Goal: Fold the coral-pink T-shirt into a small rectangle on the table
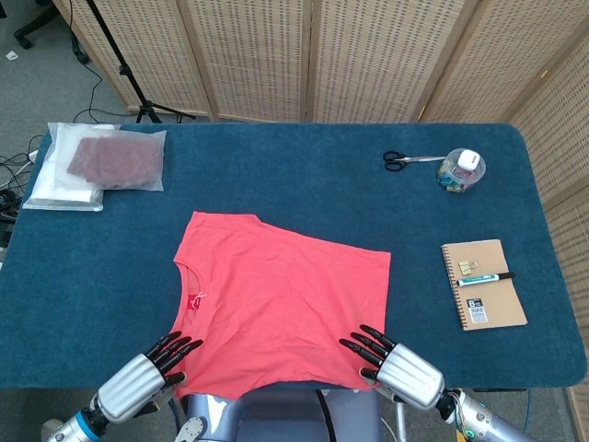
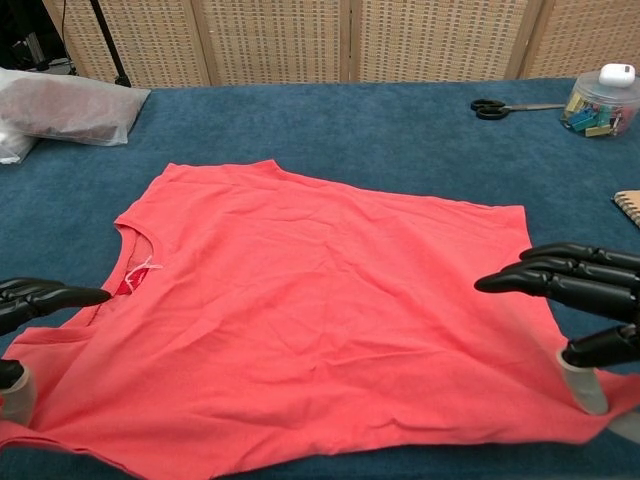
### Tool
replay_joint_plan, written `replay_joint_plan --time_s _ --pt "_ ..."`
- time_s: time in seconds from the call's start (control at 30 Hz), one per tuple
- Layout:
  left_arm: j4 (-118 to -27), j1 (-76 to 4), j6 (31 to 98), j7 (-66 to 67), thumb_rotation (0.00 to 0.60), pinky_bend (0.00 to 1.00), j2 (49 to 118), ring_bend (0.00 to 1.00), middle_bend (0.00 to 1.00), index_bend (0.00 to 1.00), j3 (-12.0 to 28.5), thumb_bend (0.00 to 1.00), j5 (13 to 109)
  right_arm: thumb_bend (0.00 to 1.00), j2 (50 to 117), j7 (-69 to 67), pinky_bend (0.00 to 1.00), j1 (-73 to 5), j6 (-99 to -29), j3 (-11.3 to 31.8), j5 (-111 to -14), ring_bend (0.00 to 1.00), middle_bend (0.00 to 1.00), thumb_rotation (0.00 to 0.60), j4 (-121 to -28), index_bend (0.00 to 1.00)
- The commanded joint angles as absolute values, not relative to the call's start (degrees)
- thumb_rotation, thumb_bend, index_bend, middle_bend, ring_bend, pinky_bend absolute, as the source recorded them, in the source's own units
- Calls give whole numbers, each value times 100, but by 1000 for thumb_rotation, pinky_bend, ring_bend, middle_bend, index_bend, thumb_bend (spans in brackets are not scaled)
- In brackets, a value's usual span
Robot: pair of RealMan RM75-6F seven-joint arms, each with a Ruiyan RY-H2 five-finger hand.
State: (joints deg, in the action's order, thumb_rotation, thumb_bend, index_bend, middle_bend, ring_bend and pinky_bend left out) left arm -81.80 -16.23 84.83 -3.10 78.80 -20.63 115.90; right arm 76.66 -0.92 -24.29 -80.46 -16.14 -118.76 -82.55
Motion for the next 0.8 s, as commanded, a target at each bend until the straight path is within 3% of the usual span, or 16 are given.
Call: replay_joint_plan --time_s 0.03,0.47,0.8 --pt "-8247 -1595 8549 -382 600 0 7790 0 0 690 -2144 593 11678 467 7607 -114 0 -2419 -8140 -1698 -12026 0 44 600 -8243 623" --pt "-8352 -1496 8633 -501 600 0 7642 0 0 695 -2337 595 11948 466 7482 -127 0 -2348 -8376 -1900 -12414 0 44 600 -8127 624" --pt "-8802 -1636 8522 -665 600 0 7570 0 0 698 -1591 597 11134 489 7304 -661 0 -2482 -8245 -1337 -11524 0 44 600 -8371 624"
